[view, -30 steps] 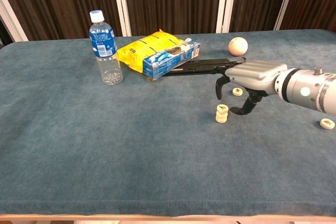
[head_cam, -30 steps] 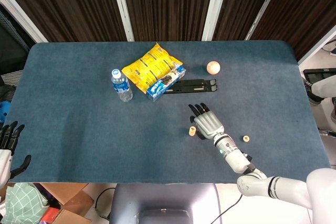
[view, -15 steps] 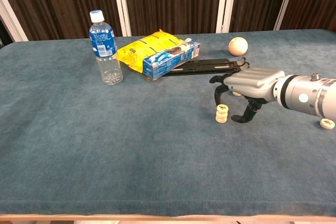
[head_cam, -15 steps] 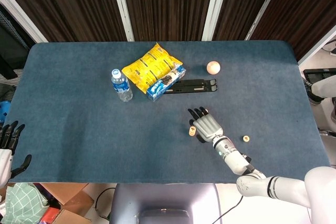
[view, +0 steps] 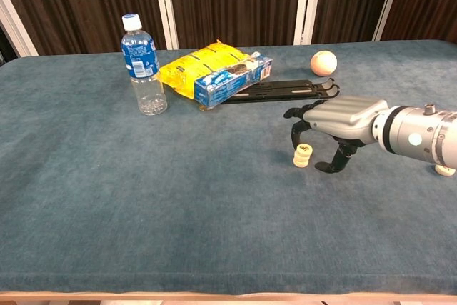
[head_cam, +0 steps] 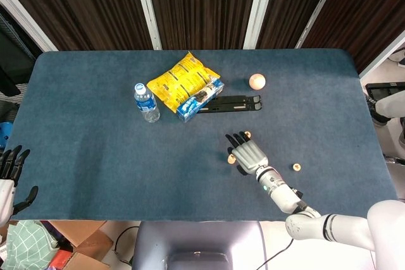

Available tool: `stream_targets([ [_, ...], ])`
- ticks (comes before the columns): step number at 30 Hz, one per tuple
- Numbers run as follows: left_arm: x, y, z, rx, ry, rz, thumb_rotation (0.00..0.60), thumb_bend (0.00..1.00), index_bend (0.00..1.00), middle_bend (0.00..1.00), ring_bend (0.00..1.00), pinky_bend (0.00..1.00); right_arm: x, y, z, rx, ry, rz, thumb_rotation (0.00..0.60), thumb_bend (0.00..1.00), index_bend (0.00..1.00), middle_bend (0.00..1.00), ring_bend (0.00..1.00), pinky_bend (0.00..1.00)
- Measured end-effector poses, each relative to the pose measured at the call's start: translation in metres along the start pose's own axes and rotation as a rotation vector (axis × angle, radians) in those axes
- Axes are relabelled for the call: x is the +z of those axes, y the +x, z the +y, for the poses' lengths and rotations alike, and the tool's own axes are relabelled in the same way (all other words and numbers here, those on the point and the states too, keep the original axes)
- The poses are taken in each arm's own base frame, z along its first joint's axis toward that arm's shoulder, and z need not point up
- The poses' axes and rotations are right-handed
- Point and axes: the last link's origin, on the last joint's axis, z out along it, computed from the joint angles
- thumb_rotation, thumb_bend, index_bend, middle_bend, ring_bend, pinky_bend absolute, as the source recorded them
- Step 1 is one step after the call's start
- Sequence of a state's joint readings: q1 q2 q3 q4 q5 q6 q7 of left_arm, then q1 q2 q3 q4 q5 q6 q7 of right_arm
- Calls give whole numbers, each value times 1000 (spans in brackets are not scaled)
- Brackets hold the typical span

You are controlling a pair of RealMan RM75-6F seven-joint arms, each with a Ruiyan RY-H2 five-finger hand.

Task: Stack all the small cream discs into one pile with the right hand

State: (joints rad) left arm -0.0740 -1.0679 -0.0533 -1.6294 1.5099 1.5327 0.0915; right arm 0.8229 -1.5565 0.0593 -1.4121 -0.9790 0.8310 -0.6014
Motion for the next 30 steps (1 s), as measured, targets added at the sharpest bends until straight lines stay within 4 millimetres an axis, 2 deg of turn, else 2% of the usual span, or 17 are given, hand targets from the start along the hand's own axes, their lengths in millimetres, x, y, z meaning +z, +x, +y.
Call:
stream_targets([
  [12,0,0,0,0,0,1,600,351,0,0,0,92,-3,-1,-1,0,4,2,600,492,457,23,0,0],
  [18,1,0,1,-1,0,2,600,352,0,0,0,92,-4,3,4,11,-9,22,600,490,407,20,0,0],
  [20,1,0,1,-1,-1,2,600,351,0,0,0,92,-6,5,6,15,-16,27,600,464,394,15,0,0],
  [22,1,0,1,-1,-2,1,600,351,0,0,0,92,-9,6,10,15,-23,36,600,395,391,14,0,0],
  [24,0,1,1,-2,-1,3,600,352,0,0,0,92,-14,7,16,17,-32,43,600,336,389,12,0,0],
  [30,-1,3,0,-4,5,12,600,351,0,0,0,92,-48,1,43,1,-53,60,600,335,401,6,0,0],
])
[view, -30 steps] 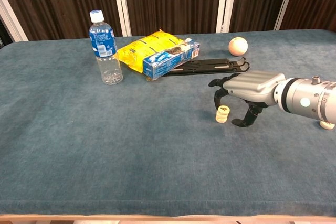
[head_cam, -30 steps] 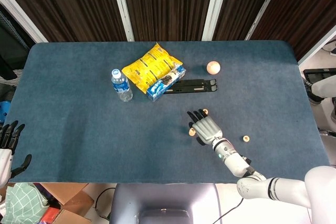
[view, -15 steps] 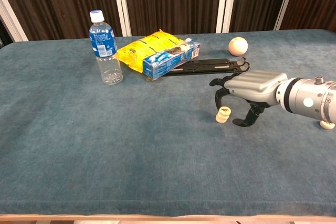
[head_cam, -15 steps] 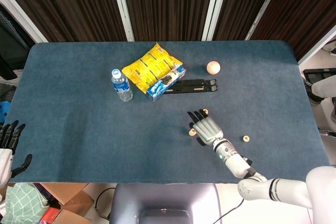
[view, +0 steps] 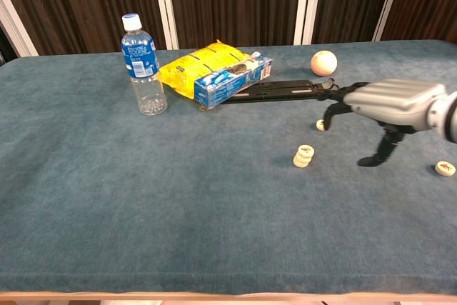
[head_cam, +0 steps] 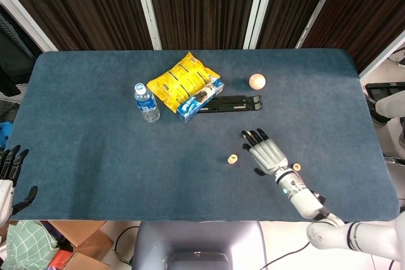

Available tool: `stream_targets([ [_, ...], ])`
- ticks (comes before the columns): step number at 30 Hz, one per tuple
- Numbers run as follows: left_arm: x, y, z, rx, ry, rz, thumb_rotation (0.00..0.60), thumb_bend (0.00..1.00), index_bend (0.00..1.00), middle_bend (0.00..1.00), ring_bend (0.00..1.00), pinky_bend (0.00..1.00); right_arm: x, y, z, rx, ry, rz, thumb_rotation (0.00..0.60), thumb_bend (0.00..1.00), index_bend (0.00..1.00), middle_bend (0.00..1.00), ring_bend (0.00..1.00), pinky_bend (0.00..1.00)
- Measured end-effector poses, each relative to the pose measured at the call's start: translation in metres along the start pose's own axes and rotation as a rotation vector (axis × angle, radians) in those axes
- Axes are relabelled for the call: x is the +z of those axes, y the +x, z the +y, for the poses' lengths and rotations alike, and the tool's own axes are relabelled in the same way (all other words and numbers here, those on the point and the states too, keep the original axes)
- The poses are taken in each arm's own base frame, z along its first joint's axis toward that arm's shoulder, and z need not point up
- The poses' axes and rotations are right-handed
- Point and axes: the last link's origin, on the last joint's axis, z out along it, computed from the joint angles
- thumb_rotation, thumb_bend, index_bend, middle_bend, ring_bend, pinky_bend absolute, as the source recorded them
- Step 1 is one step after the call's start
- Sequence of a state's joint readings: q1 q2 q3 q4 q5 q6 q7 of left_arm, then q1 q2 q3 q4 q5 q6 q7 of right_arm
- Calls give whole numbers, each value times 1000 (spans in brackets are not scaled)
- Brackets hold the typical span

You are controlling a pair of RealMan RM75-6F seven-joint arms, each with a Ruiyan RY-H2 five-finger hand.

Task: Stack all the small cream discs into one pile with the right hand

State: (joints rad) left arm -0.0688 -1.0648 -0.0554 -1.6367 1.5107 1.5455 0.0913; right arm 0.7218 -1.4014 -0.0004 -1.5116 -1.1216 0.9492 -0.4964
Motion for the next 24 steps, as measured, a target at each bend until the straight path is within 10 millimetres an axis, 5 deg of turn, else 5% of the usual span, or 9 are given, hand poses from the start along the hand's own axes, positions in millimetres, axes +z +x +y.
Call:
stream_targets([
  [8,2,-4,2,9,-4,-15,600,357,0,0,0,92,-48,-25,42,11,-24,-26,600,338,470,7,0,0],
  [17,5,-9,4,9,-1,-30,600,368,0,0,0,93,-62,-57,83,-14,-88,-48,600,380,527,8,0,0],
  [24,6,-10,4,11,0,-34,600,373,0,0,0,94,-66,-69,94,3,-111,-61,600,426,539,8,0,0],
])
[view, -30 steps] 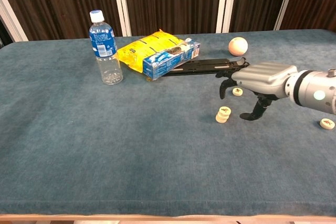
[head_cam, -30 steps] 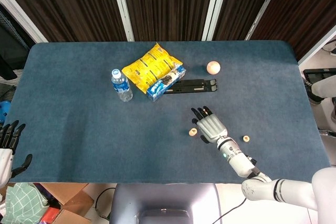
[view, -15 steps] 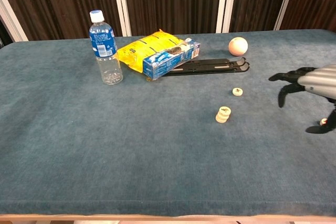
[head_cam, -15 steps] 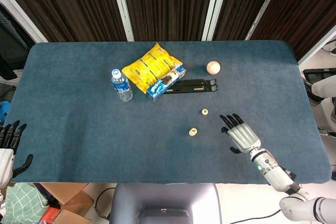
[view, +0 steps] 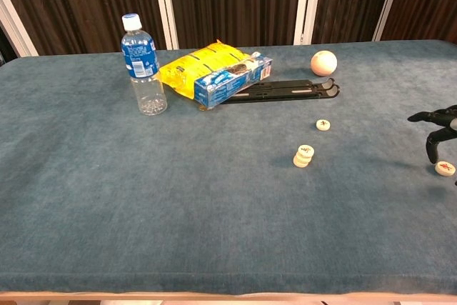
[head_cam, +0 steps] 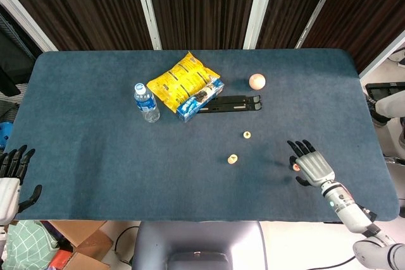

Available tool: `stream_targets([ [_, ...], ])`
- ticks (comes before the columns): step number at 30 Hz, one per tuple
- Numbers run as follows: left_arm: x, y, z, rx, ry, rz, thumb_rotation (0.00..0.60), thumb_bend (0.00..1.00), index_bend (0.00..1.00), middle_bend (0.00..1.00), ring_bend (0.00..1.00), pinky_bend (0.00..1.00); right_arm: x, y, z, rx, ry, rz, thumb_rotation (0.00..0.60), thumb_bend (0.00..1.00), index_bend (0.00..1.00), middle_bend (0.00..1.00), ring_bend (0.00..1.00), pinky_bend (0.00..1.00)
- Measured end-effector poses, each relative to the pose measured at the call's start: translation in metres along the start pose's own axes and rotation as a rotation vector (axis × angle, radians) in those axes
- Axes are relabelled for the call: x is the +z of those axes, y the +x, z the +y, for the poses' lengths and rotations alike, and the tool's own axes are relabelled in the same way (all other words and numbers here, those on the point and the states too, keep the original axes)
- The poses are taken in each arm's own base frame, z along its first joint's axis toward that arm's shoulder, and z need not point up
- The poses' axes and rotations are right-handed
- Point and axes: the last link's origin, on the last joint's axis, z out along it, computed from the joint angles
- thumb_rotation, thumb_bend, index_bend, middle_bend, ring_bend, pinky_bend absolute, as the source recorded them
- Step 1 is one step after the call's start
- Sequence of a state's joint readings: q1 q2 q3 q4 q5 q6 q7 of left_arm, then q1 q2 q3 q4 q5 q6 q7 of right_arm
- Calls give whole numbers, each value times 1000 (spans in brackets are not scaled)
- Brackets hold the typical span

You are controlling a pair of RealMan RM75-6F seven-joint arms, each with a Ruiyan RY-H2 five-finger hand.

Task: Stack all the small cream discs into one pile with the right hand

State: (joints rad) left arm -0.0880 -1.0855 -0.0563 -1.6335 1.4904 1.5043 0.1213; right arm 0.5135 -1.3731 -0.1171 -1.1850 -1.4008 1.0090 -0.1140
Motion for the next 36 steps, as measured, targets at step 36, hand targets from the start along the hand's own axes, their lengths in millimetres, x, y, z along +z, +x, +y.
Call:
stream_targets([
  [36,-2,1,0,-2,1,2,600,378,0,0,0,94,13,-8,6,7,-52,-19,600,466,612,6,0,0],
])
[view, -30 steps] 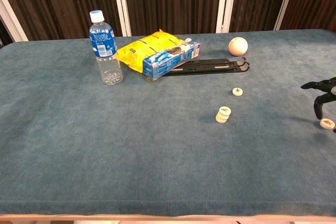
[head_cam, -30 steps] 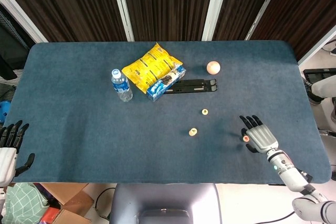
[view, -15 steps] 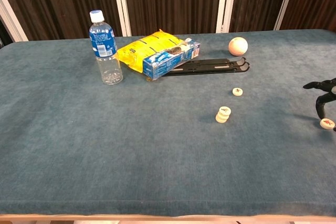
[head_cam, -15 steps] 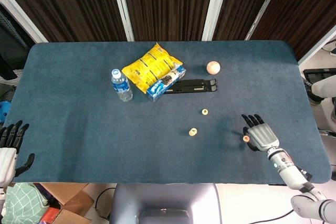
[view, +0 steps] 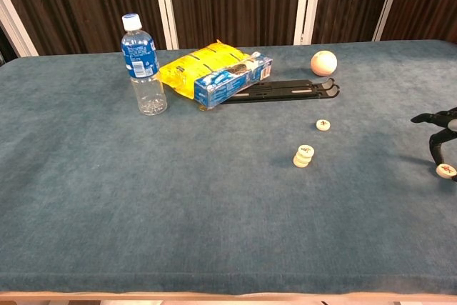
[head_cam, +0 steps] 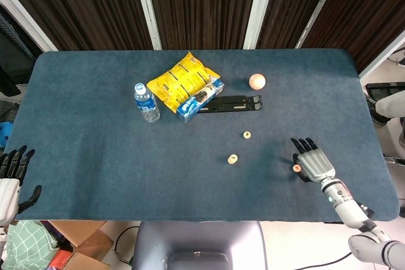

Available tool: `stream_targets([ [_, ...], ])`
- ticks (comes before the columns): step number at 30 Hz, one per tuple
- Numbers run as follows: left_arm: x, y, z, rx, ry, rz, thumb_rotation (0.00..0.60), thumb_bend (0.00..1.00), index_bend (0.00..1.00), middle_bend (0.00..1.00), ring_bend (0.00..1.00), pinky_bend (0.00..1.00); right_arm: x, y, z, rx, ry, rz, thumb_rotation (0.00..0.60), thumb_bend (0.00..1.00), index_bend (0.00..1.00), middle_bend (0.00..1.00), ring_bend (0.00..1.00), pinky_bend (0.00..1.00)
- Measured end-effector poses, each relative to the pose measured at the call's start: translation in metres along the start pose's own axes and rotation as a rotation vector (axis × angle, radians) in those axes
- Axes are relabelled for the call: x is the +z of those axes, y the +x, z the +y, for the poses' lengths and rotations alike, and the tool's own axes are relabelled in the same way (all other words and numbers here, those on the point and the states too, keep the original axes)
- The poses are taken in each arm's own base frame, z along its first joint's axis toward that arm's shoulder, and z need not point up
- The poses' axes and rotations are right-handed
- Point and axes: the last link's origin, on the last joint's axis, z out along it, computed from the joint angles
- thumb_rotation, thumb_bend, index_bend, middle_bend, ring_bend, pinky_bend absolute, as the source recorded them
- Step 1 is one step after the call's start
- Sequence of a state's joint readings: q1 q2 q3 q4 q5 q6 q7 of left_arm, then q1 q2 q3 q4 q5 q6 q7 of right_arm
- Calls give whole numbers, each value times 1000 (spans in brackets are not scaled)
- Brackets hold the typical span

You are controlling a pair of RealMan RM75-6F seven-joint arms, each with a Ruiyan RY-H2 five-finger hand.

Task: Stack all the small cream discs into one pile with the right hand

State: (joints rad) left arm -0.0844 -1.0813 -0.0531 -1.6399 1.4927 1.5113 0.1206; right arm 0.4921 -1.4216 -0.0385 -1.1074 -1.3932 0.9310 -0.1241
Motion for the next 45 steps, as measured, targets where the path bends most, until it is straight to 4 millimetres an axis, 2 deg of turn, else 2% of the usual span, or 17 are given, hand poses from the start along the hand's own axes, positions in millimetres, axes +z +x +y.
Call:
stream_targets([
  [7,0,0,0,0,-1,-1,600,378,0,0,0,94,1,9,-4,38,6,38,600,466,630,9,0,0],
  [12,1,-2,1,0,-3,-9,600,378,0,0,0,93,7,33,-17,95,35,103,600,467,630,10,0,0],
  [17,2,-3,1,1,-4,-11,600,378,0,0,0,94,23,70,-49,147,93,173,600,467,632,18,0,0],
  [23,2,0,-1,2,3,-3,600,379,0,0,0,94,48,95,-94,172,148,170,600,467,634,23,0,0],
  [29,1,2,-2,1,3,2,600,378,0,0,0,94,60,101,-135,155,196,146,600,467,644,28,0,0],
  [32,0,2,-2,-1,2,4,600,378,0,0,0,94,63,101,-147,144,204,138,600,467,648,29,0,0],
  [45,0,2,-1,1,-3,1,600,379,0,0,0,94,68,92,-152,116,193,97,600,467,639,29,0,0],
])
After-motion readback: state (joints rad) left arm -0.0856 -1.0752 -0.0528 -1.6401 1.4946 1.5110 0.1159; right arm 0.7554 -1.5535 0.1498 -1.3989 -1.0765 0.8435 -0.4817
